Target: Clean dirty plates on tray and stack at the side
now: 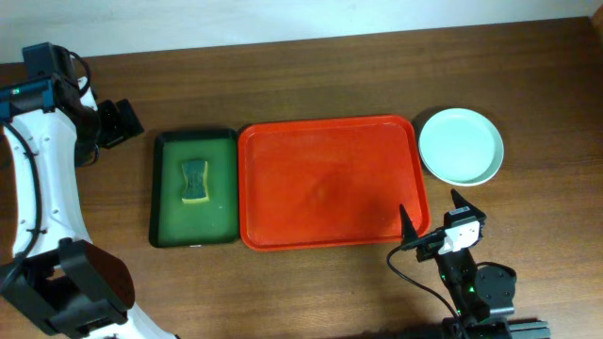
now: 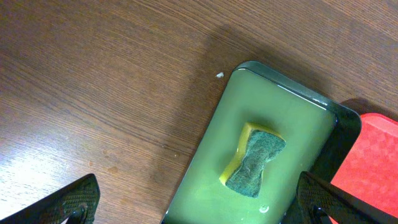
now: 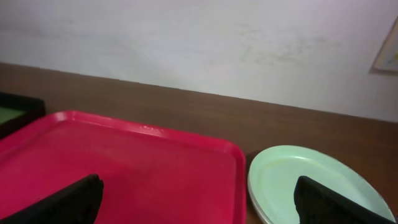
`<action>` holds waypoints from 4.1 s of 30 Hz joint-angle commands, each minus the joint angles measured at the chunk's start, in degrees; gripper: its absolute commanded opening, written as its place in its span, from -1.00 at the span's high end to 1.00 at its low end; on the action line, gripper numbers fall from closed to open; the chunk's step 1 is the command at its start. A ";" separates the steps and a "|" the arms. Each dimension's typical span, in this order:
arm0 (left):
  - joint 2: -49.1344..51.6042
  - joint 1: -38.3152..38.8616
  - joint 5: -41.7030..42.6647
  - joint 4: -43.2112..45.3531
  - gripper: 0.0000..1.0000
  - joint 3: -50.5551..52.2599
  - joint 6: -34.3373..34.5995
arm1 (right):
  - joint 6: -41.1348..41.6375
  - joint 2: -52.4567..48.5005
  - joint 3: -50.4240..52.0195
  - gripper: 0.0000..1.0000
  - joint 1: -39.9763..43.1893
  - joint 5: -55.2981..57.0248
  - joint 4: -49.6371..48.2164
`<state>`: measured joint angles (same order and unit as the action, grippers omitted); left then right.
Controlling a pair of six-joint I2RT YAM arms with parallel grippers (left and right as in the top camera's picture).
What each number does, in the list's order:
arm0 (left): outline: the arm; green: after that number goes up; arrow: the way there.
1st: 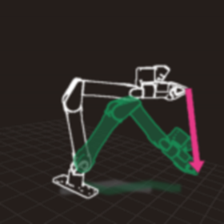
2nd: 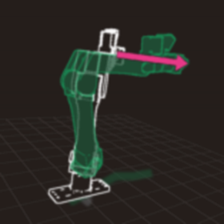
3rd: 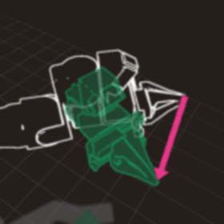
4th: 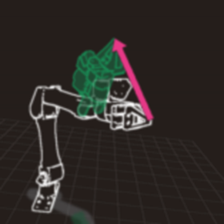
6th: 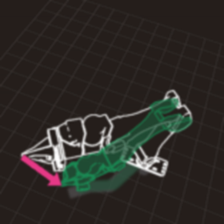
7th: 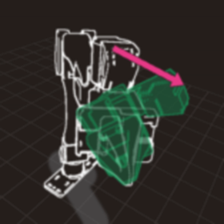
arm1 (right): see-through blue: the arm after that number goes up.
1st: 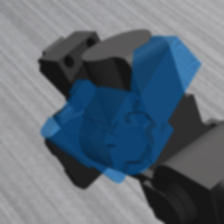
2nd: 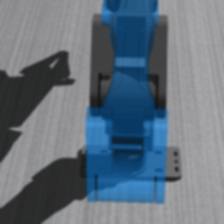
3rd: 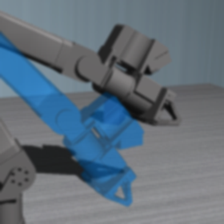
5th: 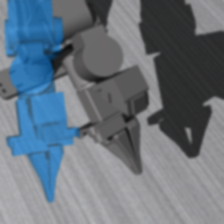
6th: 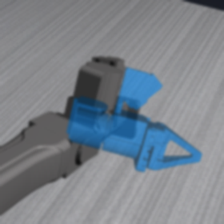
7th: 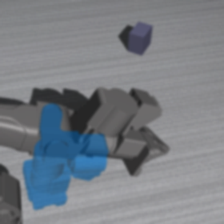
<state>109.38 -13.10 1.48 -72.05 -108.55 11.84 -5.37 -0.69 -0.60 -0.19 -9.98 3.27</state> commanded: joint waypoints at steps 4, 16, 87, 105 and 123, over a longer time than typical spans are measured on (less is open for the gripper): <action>-0.76 -0.15 0.22 -0.07 -0.98 -0.46 0.15 | -1.70 0.46 0.28 -0.97 0.20 0.28 0.42; -0.76 -0.13 0.22 -0.07 -0.98 -0.46 0.15 | -1.68 0.44 0.28 -0.97 0.22 0.28 0.42; -90.79 10.51 2.29 47.01 -0.98 53.44 0.15 | -1.70 0.44 0.28 -0.97 0.22 0.28 0.42; -109.07 12.35 3.69 78.03 -0.98 97.88 1.64 | -1.68 0.44 0.28 -0.97 0.22 0.28 0.42; -109.09 12.35 3.37 65.09 -0.98 106.81 -10.67 | -1.70 0.44 0.28 -0.97 0.22 0.28 0.42</action>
<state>0.62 -1.08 4.51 -6.76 -1.93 4.91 -6.68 -0.58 -0.60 -0.19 -10.00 3.27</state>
